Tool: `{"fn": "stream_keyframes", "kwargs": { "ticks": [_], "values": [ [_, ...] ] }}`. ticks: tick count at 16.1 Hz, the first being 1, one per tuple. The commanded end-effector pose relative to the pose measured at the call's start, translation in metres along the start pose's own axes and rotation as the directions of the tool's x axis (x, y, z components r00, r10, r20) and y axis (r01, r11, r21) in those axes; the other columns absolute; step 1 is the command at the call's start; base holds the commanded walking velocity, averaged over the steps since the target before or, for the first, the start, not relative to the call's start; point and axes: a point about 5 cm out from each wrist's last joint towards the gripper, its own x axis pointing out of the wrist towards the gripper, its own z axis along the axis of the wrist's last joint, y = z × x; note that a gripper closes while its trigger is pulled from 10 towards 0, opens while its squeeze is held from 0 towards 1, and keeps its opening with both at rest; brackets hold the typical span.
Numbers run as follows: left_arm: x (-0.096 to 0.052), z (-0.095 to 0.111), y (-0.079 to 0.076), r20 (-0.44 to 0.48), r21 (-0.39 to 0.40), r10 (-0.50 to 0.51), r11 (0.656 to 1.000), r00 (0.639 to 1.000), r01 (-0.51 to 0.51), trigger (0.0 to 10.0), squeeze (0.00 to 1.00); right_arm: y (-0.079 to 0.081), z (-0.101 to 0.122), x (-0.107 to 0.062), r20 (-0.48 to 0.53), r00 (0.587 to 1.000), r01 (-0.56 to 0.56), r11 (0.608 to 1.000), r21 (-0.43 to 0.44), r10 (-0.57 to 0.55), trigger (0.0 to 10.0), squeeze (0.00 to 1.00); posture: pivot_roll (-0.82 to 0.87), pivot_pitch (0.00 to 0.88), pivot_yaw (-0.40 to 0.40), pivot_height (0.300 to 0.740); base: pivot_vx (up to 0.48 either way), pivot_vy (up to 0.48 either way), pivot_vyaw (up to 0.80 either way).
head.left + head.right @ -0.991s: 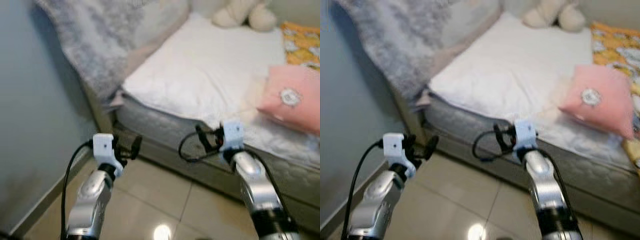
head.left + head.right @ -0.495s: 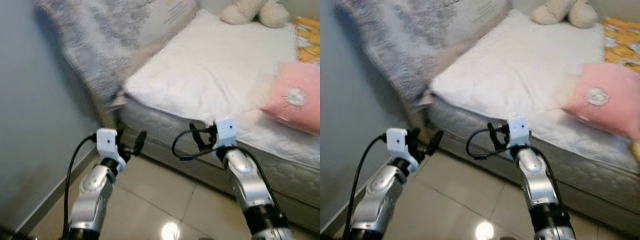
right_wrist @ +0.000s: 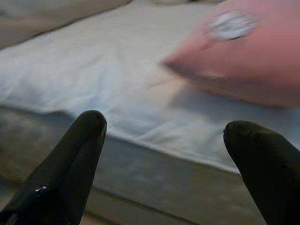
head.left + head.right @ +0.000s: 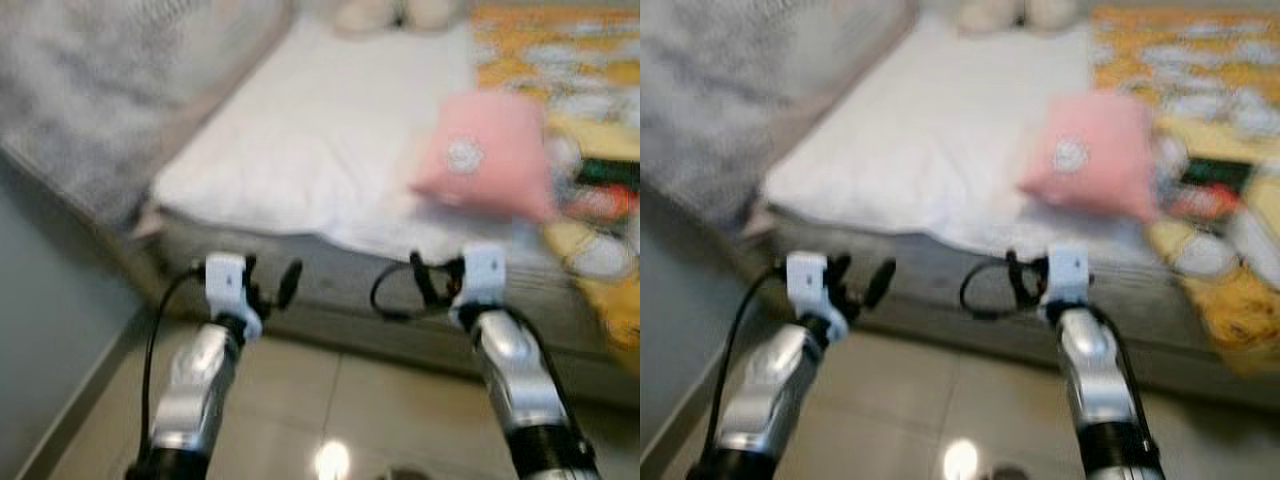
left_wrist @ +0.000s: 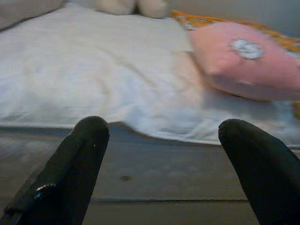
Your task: Clean up the room
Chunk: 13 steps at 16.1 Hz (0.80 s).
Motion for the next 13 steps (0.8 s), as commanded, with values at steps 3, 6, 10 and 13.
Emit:
{"fn": "stream_keyframes", "kwargs": {
  "ticks": [3, 6, 10, 13],
  "values": [
    [-0.003, 0.008, 0.023, 0.038, -0.057, 0.15, 0.987, 0.988, -0.148, 10.0, 0.0, -0.01, 0.019, 0.004, 0.127, 0.985, 0.11, 0.992, 0.064, -0.117, 10.0, 1.0, -0.21, 0.0, 0.094, 0.74, 0.0, 0.0, -0.6],
    [-0.009, 0.023, 0.032, 0.125, -0.021, 0.231, 0.973, 0.965, -0.23, 10.0, 0.0, -0.025, 0.033, 0.0, 0.224, 0.956, 0.177, 0.981, 0.074, -0.19, 10.0, 0.0, -0.21, 0.0, 0.097, 0.74, 0.0, 0.0, -0.2],
    [-0.003, 0.044, 0.019, 0.182, 0.082, 0.122, 0.987, 0.976, -0.138, 10.0, 0.0, -0.014, 0.03, -0.001, 0.231, 0.965, 0.118, 0.992, 0.042, -0.125, 10.0, 0.0, -0.21, 0.0, 0.107, 0.74, 0.0, 0.0, 0.0],
    [0.001, 0.044, 0.015, 0.178, 0.083, 0.108, 0.989, 0.978, -0.124, 10.0, 0.0, -0.008, 0.03, 0.0, 0.233, 0.968, 0.09, 0.996, 0.023, -0.093, 10.0, 0.0, -0.22, 0.0, 0.114, 0.74, 0.469, 0.0, 0.0]
  ]
}}
